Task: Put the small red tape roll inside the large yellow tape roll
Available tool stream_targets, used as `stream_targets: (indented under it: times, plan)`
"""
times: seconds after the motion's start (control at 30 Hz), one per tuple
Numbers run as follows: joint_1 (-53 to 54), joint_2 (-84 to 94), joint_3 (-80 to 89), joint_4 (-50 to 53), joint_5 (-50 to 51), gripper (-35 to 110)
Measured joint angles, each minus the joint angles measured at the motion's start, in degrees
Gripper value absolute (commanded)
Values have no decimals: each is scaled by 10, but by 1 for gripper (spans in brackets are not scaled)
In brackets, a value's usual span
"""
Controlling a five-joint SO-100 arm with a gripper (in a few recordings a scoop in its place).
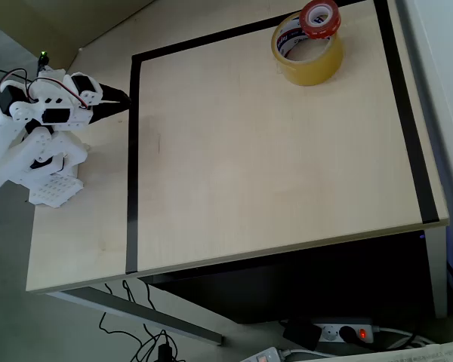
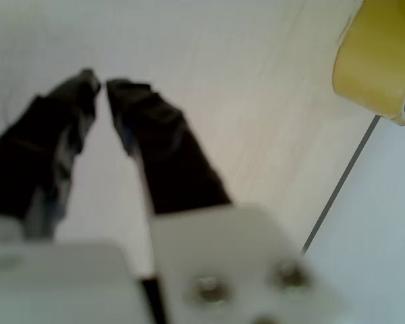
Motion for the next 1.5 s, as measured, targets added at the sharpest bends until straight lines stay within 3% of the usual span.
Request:
stream_targets:
  times: [0.1,0.17,0.43,0.53,0.73,0.97,1.17,1.5]
  plan:
    - [4,0,0,0,0,0]
    - [59,0,0,0,0,5]
    - [317,-5,-17,4,-9,0]
    - [357,-9,-66,-3,-9,0]
    - [330,-196,-286,0,-9,0]
    - [275,-555,-629,123,-9,0]
    - [272,-714,-838,161,-69,0]
    - [236,-1031,-1274,156,-88,0]
